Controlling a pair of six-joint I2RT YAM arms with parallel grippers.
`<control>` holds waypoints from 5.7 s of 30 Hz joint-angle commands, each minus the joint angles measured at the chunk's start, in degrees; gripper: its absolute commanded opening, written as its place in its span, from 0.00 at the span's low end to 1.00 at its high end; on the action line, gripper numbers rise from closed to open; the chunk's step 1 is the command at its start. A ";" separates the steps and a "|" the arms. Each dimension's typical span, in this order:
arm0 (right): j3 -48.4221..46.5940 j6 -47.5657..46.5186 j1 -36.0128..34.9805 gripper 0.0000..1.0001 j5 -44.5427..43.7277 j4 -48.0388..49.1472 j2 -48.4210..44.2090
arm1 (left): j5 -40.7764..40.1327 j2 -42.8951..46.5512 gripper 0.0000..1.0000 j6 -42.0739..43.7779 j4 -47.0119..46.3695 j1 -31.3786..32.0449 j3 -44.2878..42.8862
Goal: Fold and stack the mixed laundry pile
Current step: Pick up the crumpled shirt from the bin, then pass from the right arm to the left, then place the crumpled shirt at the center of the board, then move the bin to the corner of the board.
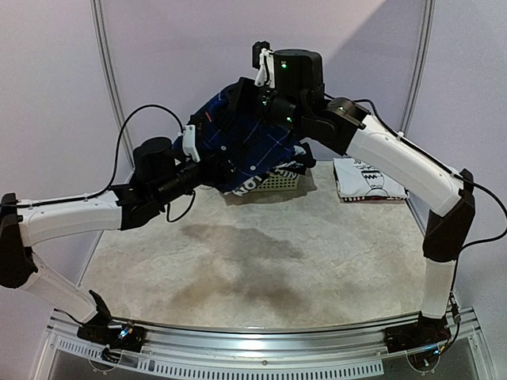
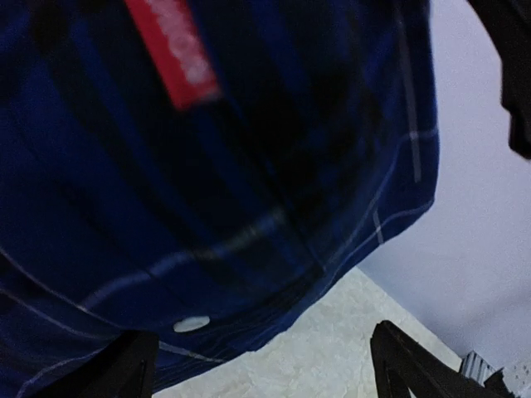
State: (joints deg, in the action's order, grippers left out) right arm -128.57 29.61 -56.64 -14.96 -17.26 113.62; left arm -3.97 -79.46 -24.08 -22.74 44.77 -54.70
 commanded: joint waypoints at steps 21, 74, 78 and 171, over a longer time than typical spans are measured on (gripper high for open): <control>9.85 9.89 -2.57 0.00 -1.06 5.13 -7.58 | -7.05 -7.50 0.00 -1.46 -24.67 -2.76 -2.15; 58.64 -14.84 -0.50 0.99 -1.23 -4.29 -49.85 | -25.98 -7.07 0.00 8.46 68.50 16.07 -59.69; 59.74 -9.26 -0.57 0.99 -9.46 -8.23 -54.73 | -28.83 -13.62 0.00 7.93 70.21 15.38 -59.02; 80.94 1.39 0.06 0.98 1.06 -1.83 -42.68 | -7.96 -54.60 0.00 15.42 61.76 -31.18 -64.41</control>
State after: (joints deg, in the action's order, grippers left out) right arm -48.25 32.01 -56.93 -14.46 -20.43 71.57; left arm -6.63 -138.82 -12.56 34.04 20.36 -122.39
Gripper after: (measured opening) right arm 0.977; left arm 0.077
